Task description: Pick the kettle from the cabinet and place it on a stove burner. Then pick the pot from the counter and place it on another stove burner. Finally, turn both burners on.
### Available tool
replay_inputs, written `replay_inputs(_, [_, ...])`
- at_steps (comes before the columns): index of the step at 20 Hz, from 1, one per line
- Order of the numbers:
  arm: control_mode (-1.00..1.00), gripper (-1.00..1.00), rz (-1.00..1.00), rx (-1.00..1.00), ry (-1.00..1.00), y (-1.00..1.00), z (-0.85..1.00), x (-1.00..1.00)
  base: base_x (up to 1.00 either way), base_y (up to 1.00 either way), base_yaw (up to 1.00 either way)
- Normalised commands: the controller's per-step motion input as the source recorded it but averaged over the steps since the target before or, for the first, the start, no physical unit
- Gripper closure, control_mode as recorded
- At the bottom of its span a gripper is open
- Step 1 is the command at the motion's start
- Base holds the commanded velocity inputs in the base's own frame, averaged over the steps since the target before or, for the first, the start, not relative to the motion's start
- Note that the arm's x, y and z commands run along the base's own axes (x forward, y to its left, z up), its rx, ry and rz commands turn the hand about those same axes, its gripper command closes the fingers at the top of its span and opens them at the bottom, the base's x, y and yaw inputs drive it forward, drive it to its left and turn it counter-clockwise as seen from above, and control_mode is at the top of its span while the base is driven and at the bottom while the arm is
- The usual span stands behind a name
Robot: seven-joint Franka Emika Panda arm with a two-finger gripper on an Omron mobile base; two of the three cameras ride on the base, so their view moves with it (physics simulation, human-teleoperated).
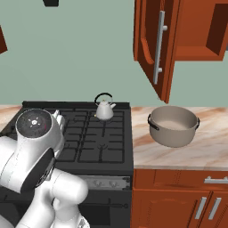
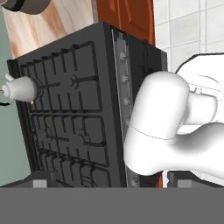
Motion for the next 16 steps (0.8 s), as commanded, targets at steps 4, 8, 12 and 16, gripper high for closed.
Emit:
replay_inputs(4, [-1.0, -1.0, 0.0, 0.0, -0.03, 0.0, 0.0, 0.0, 0.0, 0.0, 0.0])
replay_inputs(8, [1.0, -1.0, 0.0, 0.0, -0.12, -0.1, 0.0, -0.14, -0.09, -0.08, 0.0])
replay_inputs(12, [1.0, -1.0, 0.0, 0.0, 0.0, 0.0, 0.0, 0.0, -0.41, -0.33, 0.0])
replay_inputs(16, [1.0, -1.0, 0.0, 0.0, 0.0, 0.0, 0.0, 0.0, -0.39, -0.38, 0.0])
